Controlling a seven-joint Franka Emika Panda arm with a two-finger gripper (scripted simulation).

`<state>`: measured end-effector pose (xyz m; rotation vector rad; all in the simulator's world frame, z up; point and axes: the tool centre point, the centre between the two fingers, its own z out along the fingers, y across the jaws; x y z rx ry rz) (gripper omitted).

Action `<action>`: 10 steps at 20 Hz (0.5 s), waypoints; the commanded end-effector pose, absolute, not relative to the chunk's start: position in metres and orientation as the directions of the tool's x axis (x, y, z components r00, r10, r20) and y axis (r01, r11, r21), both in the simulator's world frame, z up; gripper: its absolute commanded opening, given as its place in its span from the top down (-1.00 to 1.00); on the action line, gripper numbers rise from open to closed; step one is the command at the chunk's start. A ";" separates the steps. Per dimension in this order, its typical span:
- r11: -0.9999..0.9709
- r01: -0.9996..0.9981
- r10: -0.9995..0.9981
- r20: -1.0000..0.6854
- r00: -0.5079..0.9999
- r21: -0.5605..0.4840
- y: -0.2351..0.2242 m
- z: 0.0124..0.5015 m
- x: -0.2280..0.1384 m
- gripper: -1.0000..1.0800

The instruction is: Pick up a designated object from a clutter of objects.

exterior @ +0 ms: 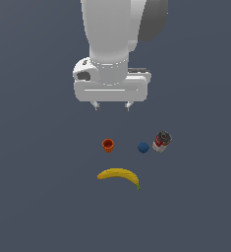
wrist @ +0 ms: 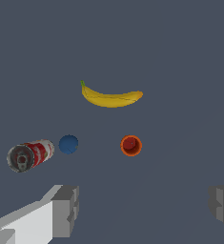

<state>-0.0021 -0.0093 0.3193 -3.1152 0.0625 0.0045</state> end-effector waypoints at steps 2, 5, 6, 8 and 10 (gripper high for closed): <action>-0.999 -0.040 -0.040 -0.003 0.999 -0.026 -0.010 0.319 -0.002 -0.92; -0.999 -0.044 -0.044 0.004 0.999 -0.021 -0.016 0.321 -0.002 -0.92; -0.999 -0.046 -0.047 0.008 0.999 -0.018 -0.020 0.321 -0.002 -0.92; -0.999 -0.051 -0.051 0.017 0.999 -0.012 -0.028 0.323 -0.001 -0.92; -0.999 -0.052 -0.053 0.022 0.998 -0.008 -0.033 0.324 -0.001 -0.92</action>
